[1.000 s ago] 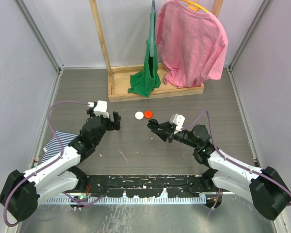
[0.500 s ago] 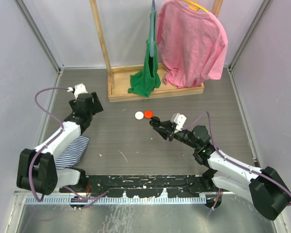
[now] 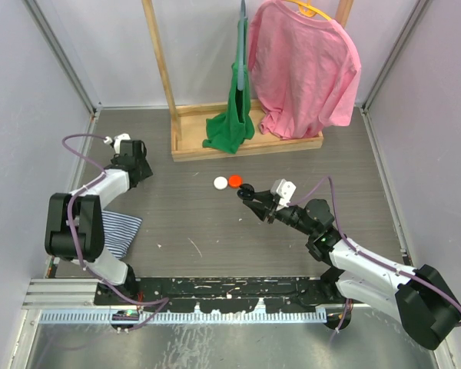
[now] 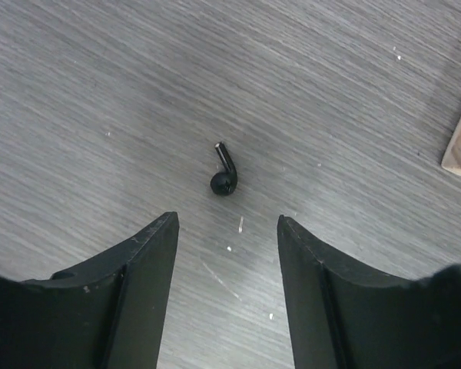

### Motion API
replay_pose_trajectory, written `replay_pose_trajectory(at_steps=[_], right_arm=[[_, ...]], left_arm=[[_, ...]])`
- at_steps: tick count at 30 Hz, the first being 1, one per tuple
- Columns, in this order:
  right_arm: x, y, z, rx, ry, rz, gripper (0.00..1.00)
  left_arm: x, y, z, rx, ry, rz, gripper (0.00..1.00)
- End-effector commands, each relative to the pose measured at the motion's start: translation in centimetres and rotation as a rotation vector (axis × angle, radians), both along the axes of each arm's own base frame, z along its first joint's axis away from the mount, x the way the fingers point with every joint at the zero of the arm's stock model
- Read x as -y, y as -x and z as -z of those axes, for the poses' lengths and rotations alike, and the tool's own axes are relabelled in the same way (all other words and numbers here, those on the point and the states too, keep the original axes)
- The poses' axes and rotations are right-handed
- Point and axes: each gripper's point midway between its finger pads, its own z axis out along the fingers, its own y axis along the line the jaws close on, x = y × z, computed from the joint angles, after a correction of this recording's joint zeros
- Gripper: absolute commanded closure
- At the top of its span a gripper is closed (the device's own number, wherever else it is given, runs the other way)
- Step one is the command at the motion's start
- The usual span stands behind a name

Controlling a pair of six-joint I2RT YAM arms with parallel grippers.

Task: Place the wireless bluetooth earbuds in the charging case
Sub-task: Pick up the earbud from the center of the board.

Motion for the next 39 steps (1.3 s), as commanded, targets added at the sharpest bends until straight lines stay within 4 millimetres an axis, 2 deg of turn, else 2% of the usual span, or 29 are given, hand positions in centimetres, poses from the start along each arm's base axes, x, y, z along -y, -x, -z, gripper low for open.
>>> replay_pose_trajectory(at_steps=[1,9,13,20,25,27,32,36,39], right_arm=[[0.3,-0.4,-2.3,0.072,-0.042,0.024,0.77],[0.3,-0.4,-2.2,0.071,-0.036,0.025,0.77],[0.4,-0.4,-2.3,0.072,-0.037,0.026,0.77],[0.5,-0.4,-2.3,0.076,-0.036,0.031,0.77],[0.4,-0.4,-2.3,0.074,-0.037,0.029,0.77],[0.5,-0.4,-2.4,0.076,-0.037,0.030,0.77],[0.6,-0.4,-2.5,0.080,-0.039,0.035,0.77],[0.6,-0.4,-2.6,0.082,-0.039,0.037,0.77],[0.7,-0.4,-2.6,0.084,-0.039,0.041,0.77]], left_arm=[[-0.4,-2.2,-0.7,0.004,0.009,0.016,0.47],[-0.7,-3.3,1.1,-0.060,0.068,0.031,0.56],[-0.8,-3.6,1.5,-0.088,0.076,0.033,0.57],[-1.1,-3.1,3.2,-0.208,0.075,0.045,0.59],[-1.2,-3.0,3.8,-0.245,0.059,0.075,0.65],[-1.1,-2.9,4.1,-0.261,0.059,0.090,0.70],[0.1,-2.2,4.4,-0.289,0.091,0.152,0.80],[1.7,-1.3,3.8,-0.312,0.067,0.215,0.82],[3.6,-0.5,2.7,-0.301,0.056,0.267,0.82]])
